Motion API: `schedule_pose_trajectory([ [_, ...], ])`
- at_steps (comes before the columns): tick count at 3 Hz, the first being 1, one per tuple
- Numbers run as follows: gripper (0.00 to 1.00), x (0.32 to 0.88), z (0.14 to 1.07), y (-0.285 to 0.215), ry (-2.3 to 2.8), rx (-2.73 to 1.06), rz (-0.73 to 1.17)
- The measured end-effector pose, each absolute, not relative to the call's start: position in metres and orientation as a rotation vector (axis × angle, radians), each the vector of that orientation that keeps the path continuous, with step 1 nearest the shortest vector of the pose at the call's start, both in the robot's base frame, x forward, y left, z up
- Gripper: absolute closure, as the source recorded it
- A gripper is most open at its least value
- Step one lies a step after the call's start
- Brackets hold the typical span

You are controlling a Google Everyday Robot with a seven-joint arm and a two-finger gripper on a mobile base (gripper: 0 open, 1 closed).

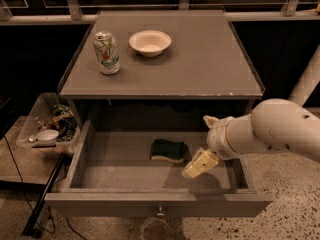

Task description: Pick sponge from top drawer and place on counter

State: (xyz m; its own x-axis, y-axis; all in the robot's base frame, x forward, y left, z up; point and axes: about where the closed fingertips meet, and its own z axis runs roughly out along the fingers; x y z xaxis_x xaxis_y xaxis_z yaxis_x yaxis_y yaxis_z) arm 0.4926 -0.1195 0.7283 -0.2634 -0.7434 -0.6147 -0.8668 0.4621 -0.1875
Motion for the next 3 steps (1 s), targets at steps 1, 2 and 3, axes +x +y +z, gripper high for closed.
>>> schedule_pose_trajectory([
  [1, 0.0, 0.493, 0.728, -0.119, 2.065, -1.335, 0.245],
  [2, 0.0, 0.494, 0.72, -0.114, 2.071, -1.353, 0.256],
  [3, 0.0, 0.503, 0.706, -0.107, 2.058, -1.366, 0.233],
])
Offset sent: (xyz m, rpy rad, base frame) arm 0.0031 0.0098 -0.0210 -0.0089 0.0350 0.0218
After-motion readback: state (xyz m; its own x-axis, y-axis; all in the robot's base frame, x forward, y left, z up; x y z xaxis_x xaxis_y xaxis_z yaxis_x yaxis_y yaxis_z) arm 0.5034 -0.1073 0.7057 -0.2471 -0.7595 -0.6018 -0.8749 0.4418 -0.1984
